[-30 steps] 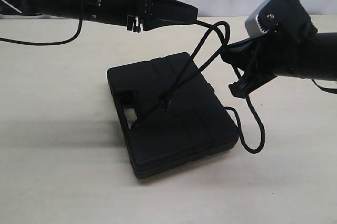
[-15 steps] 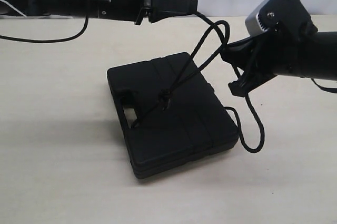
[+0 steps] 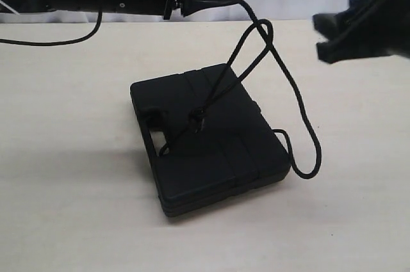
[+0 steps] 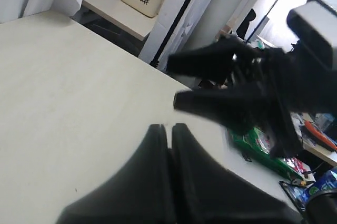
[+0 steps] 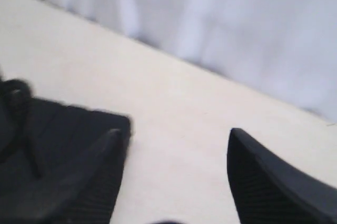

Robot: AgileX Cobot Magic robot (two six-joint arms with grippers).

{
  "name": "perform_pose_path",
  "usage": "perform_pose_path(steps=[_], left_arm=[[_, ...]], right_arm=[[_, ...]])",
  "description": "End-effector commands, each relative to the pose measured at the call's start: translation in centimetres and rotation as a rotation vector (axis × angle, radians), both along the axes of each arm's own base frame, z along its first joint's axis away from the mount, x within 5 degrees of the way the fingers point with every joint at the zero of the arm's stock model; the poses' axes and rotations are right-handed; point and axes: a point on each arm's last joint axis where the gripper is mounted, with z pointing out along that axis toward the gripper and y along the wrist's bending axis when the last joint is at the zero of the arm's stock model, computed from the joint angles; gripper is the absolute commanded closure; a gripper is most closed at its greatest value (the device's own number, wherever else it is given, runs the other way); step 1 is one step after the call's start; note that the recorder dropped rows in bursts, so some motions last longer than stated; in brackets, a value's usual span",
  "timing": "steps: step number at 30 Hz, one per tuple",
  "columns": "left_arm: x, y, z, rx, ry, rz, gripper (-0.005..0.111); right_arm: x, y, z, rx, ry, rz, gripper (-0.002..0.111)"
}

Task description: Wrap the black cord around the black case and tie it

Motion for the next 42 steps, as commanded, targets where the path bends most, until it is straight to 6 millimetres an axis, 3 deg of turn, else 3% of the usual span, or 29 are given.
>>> perform_pose_path(steps=[1, 4, 10, 13, 17, 23, 32, 42], left_arm=[[0.0, 0.0, 0.5, 0.004, -0.033, 0.024, 0.107], [0.5, 0.1, 0.7, 0.034, -0.065, 0.068, 0.107], [1.9, 0.1, 4.2, 0.024, -0.184, 0.113, 0.107], [2.3, 0.1, 4.9, 0.028, -0.208, 0.14, 0.107], [2.2, 0.0, 4.9, 0.027, -0.206, 0.136, 0.107], [1.8, -1.1, 5.0, 0.022, -0.205, 0.105, 0.107], [1.9, -1.1, 4.9, 0.029, -0.204, 0.119, 0.107], [1.9, -1.1, 4.9, 0.032, -0.203, 0.125, 0.107]], right_arm=[[-1.3, -1.6, 3.2, 0.034, -0.136, -0.144, 0.052], [-1.6, -1.5, 3.6, 0.069, -0.144, -0.138, 0.052], [-1.1, -1.3, 3.0, 0.108, -0.101, -0.14, 0.052], [-0.7, -1.0, 2.4, 0.199, -0.05, -0.156, 0.052], [-0.2, 0.4, 1.4, 0.305, 0.038, -0.053, 0.052], [1.4, 2.3, -0.6, 0.297, 0.131, 0.113, 0.052], [3.1, 3.9, 3.8, 0.273, -0.016, 0.292, 0.055], [6.3, 5.4, 1.5, 0.258, 0.057, 0.378, 0.06]])
